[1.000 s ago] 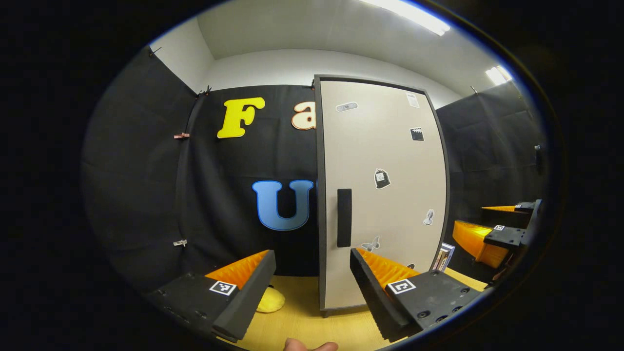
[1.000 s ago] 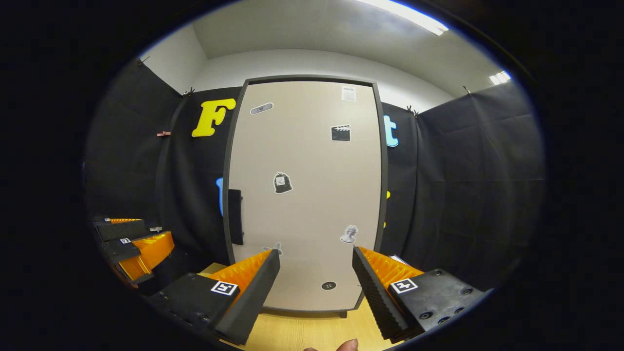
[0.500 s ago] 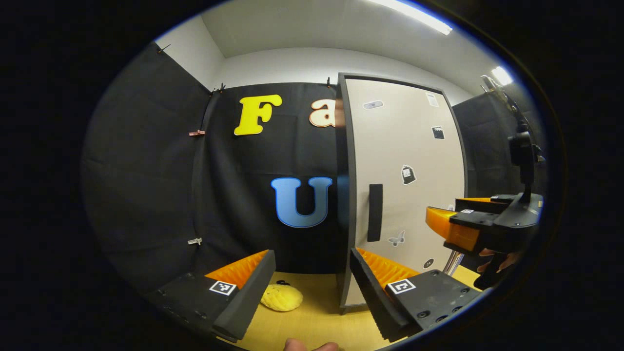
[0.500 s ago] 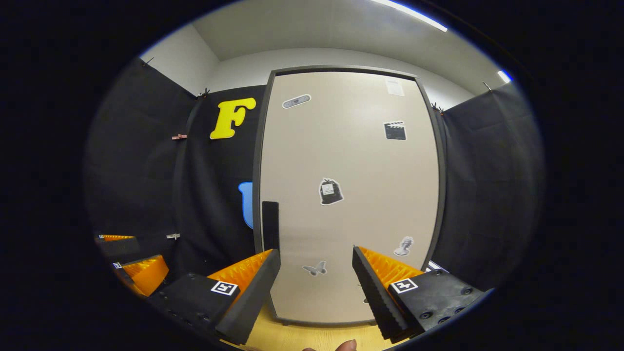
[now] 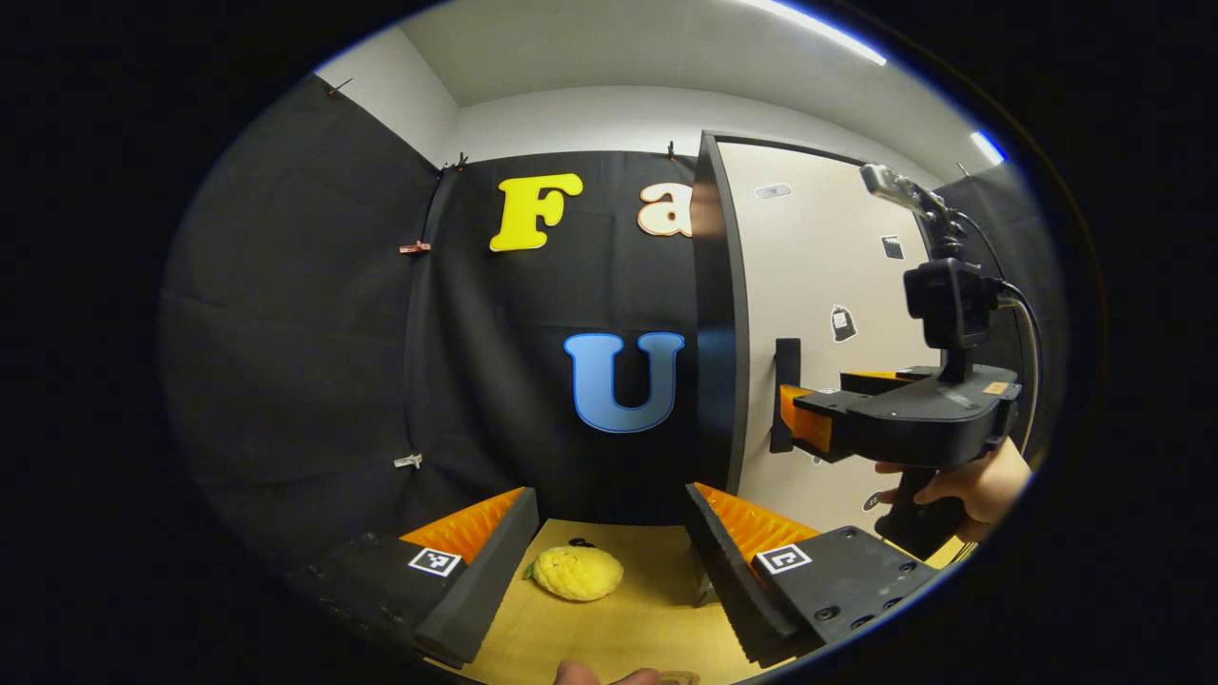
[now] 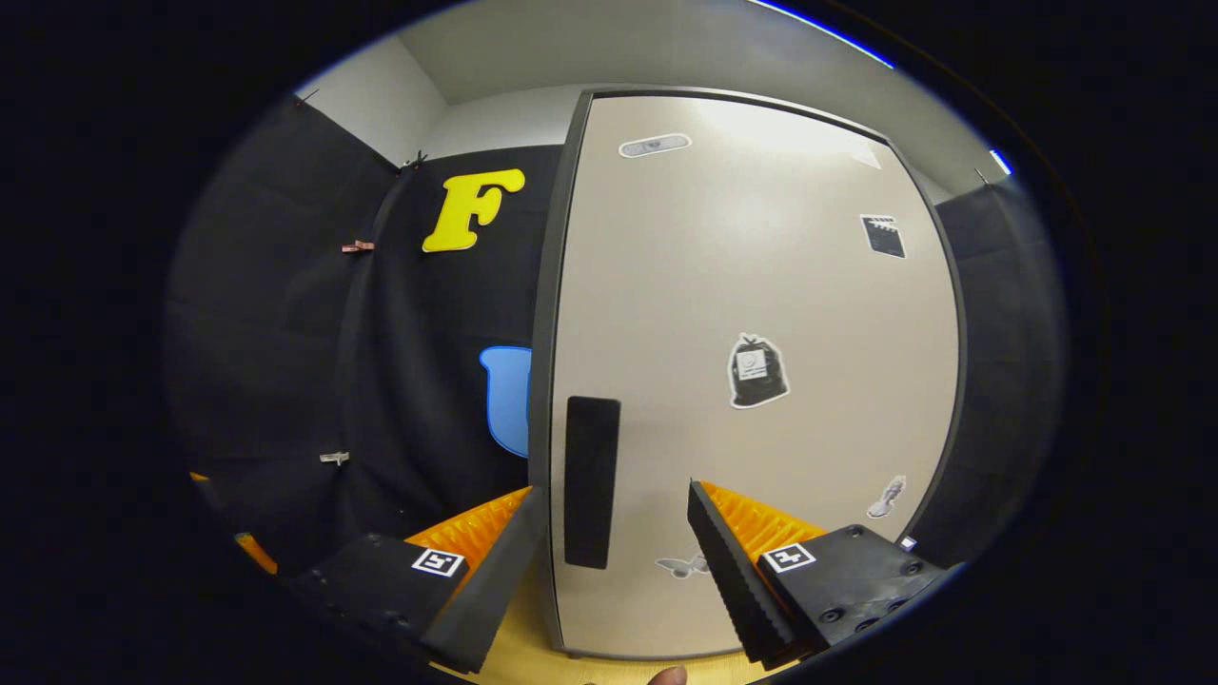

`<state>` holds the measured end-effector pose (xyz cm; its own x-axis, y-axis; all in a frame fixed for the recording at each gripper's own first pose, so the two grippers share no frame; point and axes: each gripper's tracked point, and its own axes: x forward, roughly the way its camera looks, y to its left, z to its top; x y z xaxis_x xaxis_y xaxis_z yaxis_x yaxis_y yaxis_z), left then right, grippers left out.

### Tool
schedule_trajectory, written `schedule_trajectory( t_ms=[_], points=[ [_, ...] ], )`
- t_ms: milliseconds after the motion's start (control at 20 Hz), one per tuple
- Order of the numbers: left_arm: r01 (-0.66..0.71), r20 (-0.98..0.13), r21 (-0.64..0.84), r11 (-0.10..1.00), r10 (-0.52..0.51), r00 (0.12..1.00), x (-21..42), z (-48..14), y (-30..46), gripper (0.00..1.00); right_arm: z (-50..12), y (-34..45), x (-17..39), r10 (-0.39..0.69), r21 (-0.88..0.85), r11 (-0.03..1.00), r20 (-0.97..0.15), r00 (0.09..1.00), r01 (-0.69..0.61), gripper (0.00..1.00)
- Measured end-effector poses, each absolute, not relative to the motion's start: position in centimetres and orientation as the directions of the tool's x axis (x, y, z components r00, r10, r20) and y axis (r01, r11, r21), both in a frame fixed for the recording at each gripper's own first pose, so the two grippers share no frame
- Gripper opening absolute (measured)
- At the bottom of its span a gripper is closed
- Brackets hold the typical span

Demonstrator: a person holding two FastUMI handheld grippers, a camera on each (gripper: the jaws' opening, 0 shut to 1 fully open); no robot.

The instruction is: Open the cabinet door with the right hand, grasp the bottle in the cabinet with the left hand and place it on the coaster, then close the cabinet door with the right hand.

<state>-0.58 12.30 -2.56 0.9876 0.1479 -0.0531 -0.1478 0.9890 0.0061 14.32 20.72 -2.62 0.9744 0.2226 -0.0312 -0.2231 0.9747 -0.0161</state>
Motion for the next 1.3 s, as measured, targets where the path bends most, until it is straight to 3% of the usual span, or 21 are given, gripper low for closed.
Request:
schedule_trajectory(
  t_ms=[150, 250, 350, 400, 450, 550, 600, 650, 750, 1300],
  points=[
    [-0.162, -0.061, 0.005, 0.987, 0.162, 0.985, -0.8, -3.2, 13.3, 0.97, -3.5, 21.7, 15.8, 0.206, -0.034, 0.978, -0.039, 0.978, -0.207, 0.97],
    [-0.168, -0.064, 0.004, 0.986, 0.168, 0.984, -1.0, -3.3, 13.7, 0.96, -3.9, 22.0, 16.7, 0.188, -0.026, 0.982, -0.037, 0.981, -0.189, 0.9],
    [-0.178, -0.069, 0.001, 0.984, 0.178, 0.982, -0.9, -3.6, 14.2, 0.96, -4.0, 22.2, 17.4, 0.175, -0.002, 0.984, -0.032, 0.984, -0.176, 0.73],
    [-0.182, -0.07, -0.002, 0.983, 0.182, 0.981, -0.9, -3.7, 14.4, 0.96, -3.8, 22.3, 17.4, 0.177, 0.013, 0.984, -0.019, 0.984, -0.177, 0.57],
    [-0.183, -0.073, -0.005, 0.983, 0.182, 0.981, -1.0, -3.8, 14.4, 0.97, -3.7, 22.4, 17.5, 0.174, 0.032, 0.984, -0.015, 0.985, -0.174, 0.49],
    [-0.182, -0.078, -0.007, 0.983, 0.181, 0.98, -1.1, -4.1, 14.4, 0.96, -4.3, 22.2, 18.2, 0.158, 0.058, 0.986, -0.045, 0.986, -0.155, 0.44],
    [-0.183, -0.08, -0.007, 0.983, 0.182, 0.98, -1.1, -4.0, 14.4, 0.96, -4.1, 22.2, 18.0, 0.151, 0.07, 0.986, -0.04, 0.988, -0.148, 0.34],
    [-0.184, -0.082, -0.008, 0.983, 0.182, 0.98, -1.3, -4.2, 14.3, 0.96, -4.3, 22.1, 17.7, 0.15, 0.074, 0.986, -0.049, 0.987, -0.147, 0.33],
    [-0.184, -0.081, -0.012, 0.983, 0.182, 0.98, -1.6, -4.0, 14.3, 0.96, -4.2, 22.1, 17.7, 0.157, 0.081, 0.985, -0.056, 0.986, -0.152, 0.19],
    [-0.182, -0.049, 0.003, 0.983, 0.182, 0.982, -3.0, -2.1, 12.9, 0.96, -3.7, 21.3, 12.7, 0.279, 0.097, 0.958, -0.083, 0.957, -0.271, 0.2]
  ],
)
